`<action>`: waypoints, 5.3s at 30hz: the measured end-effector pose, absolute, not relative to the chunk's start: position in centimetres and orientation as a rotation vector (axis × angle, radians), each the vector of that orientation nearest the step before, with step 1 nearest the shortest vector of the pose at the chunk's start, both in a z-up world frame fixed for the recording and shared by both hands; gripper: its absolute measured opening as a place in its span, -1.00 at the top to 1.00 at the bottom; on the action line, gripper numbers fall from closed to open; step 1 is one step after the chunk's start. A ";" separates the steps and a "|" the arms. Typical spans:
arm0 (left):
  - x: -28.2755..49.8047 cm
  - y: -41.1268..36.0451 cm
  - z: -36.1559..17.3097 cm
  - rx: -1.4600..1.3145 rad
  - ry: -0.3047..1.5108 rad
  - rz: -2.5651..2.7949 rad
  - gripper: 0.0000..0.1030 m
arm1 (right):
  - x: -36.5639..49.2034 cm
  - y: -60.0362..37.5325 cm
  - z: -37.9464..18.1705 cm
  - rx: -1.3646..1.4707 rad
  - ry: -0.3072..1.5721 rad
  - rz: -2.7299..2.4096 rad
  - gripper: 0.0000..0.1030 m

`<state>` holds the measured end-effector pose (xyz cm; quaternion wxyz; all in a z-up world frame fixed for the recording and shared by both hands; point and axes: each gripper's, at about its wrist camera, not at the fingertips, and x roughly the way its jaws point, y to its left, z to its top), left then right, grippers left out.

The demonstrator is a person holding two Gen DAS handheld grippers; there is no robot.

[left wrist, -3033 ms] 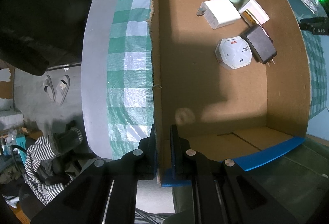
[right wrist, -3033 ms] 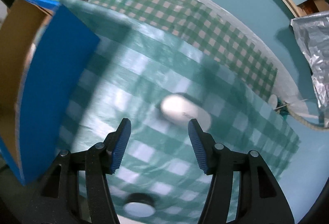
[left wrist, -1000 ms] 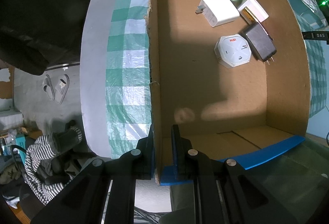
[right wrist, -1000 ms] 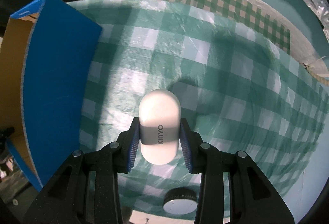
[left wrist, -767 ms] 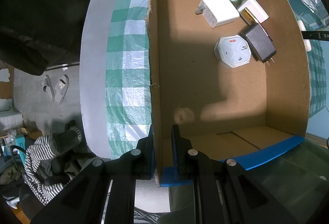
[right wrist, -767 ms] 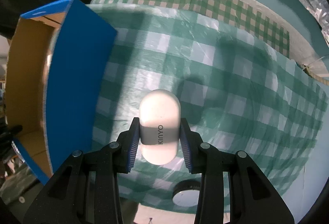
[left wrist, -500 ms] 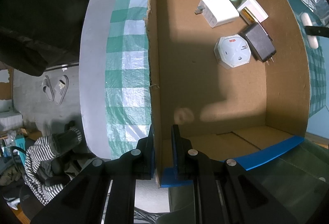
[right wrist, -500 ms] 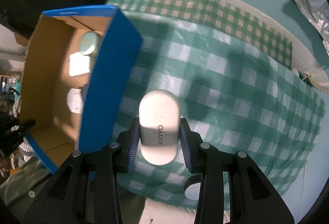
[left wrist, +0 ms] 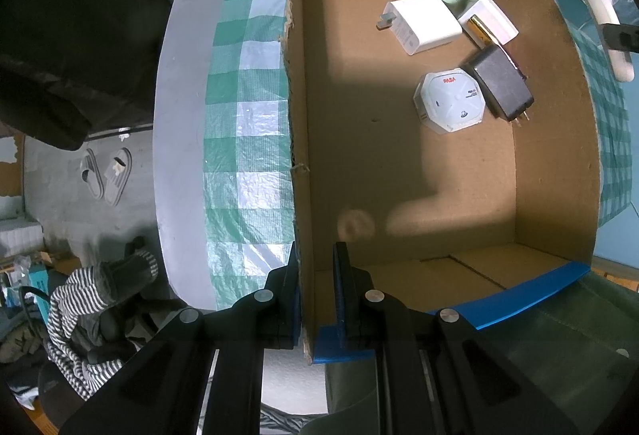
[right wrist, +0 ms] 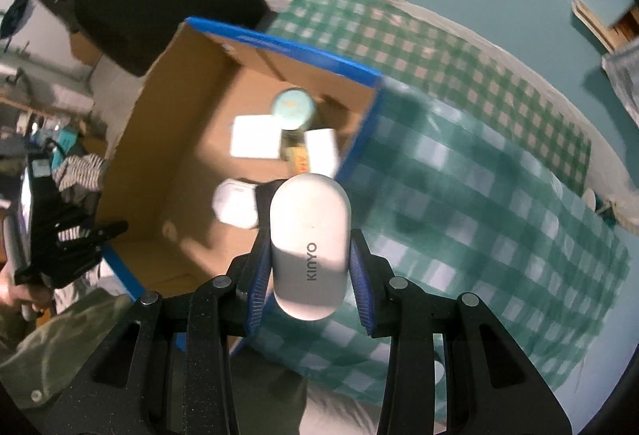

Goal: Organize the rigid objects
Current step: 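Carry the KINYO case into the box and release it, then move the right gripper to the round grey puck and grasp it, then lift the round grey puck with the right gripper, then carry the grey puck into the box and open the right gripper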

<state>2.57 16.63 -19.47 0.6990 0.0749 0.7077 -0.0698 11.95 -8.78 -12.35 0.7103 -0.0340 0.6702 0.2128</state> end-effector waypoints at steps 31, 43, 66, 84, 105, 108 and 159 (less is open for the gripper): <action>2.8 17.5 -19.2 0.154 1.575 -0.174 0.77 | 9.6 -1.9 -18.1 -0.326 1.575 0.571 0.27; 2.7 17.4 -19.2 0.158 1.576 -0.180 0.77 | 9.7 -3.0 -14.5 -0.264 1.506 0.519 0.01; 3.3 16.8 -19.1 0.183 1.583 -0.207 0.77 | 7.2 -12.5 -15.3 -0.001 1.533 0.230 -0.29; 3.9 16.7 -19.0 0.205 1.586 -0.231 0.77 | 1.4 -26.5 -20.9 0.336 1.603 -0.166 -0.30; 4.0 16.7 -18.8 0.206 1.582 -0.230 0.77 | -1.4 -27.9 -27.2 0.376 1.681 -0.263 -0.28; 4.0 16.8 -18.8 0.203 1.582 -0.229 0.77 | -1.5 -27.8 -27.2 0.374 1.670 -0.268 -0.22; 4.1 16.9 -18.8 0.201 1.574 -0.228 0.77 | 9.2 -12.3 -13.4 -0.065 1.498 0.269 -0.21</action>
